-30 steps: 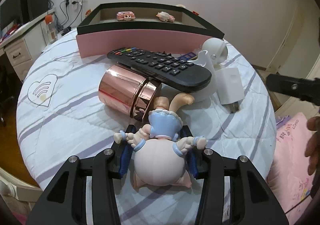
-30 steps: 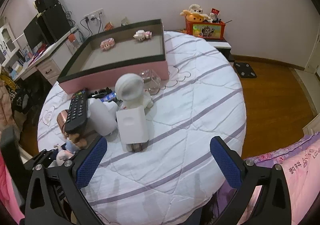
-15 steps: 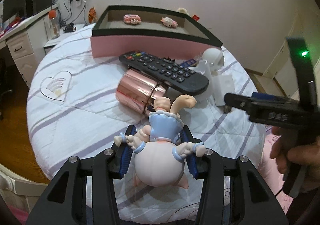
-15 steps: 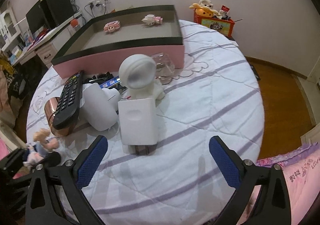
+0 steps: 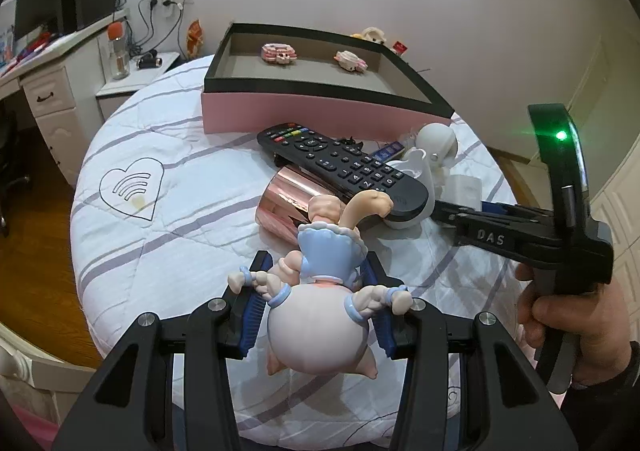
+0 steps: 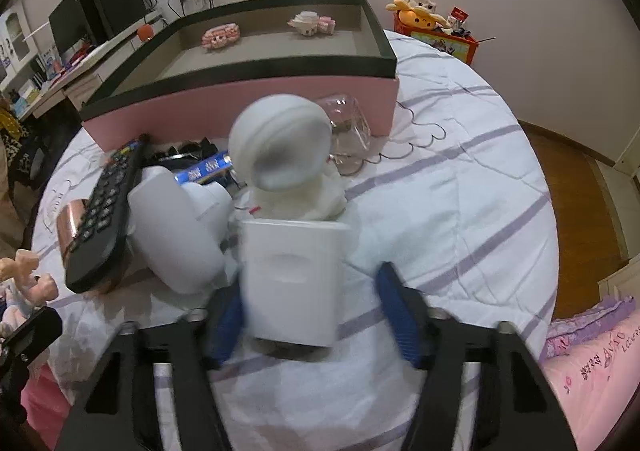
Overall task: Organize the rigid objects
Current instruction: 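Grasp the pig doll with the left tool while the right tool grasps the white charger, then lower the pig doll and charger into the box and open both tools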
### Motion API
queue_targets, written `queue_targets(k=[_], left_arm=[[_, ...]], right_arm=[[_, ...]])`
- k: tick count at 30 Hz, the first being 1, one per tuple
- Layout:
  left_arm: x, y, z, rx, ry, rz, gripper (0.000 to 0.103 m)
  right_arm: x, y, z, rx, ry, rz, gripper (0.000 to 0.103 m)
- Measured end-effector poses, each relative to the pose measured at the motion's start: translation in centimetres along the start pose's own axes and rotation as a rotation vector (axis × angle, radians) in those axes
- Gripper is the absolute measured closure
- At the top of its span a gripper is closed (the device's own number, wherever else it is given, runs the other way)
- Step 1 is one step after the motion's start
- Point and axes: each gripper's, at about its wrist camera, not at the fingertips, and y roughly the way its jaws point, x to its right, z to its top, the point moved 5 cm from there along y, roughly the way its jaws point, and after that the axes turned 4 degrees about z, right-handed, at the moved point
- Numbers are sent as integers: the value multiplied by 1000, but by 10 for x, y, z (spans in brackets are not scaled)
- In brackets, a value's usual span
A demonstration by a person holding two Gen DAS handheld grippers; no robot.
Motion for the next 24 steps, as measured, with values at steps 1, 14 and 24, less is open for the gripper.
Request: queue_targets(k=[1, 14, 24], left_arm=[[-1, 0, 1, 0, -2, 1, 57], [-7, -12, 40, 43, 1, 22, 57], [-19, -8, 143, 128, 38, 82, 57]], right_arm=[[0, -2, 1, 3, 5, 11, 59], [-2, -57, 22, 98, 9, 61, 59], [-17, -70, 119, 178, -57, 82, 59]])
